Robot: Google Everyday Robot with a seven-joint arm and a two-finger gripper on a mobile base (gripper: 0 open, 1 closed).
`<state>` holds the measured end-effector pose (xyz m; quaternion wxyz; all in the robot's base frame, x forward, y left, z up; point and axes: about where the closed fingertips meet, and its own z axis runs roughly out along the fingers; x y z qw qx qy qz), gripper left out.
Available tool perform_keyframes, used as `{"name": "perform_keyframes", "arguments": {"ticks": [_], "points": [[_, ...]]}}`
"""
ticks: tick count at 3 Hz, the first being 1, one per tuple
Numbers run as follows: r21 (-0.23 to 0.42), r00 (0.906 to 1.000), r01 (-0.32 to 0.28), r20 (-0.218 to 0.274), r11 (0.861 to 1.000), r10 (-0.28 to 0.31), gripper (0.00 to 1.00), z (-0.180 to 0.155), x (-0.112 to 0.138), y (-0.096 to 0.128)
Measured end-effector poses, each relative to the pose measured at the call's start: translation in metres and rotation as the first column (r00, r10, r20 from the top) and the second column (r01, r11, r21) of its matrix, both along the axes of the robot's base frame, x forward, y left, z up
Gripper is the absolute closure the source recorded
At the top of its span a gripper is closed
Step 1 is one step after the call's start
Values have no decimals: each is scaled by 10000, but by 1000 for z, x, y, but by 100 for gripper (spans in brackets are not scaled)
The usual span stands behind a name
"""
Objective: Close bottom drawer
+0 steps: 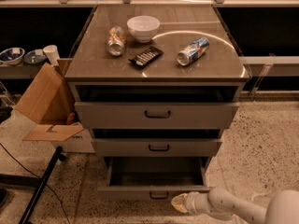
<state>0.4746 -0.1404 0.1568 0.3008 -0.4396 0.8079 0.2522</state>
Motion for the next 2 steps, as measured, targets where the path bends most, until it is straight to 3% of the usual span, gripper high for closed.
{"name": "perform_keyframes", "arguments": {"ticks": [1,2], "points": [[-50,9997,202,160,9998,-201,100,3,32,22],[-50,9996,219,175,9997,-218,100,3,33,24]]}}
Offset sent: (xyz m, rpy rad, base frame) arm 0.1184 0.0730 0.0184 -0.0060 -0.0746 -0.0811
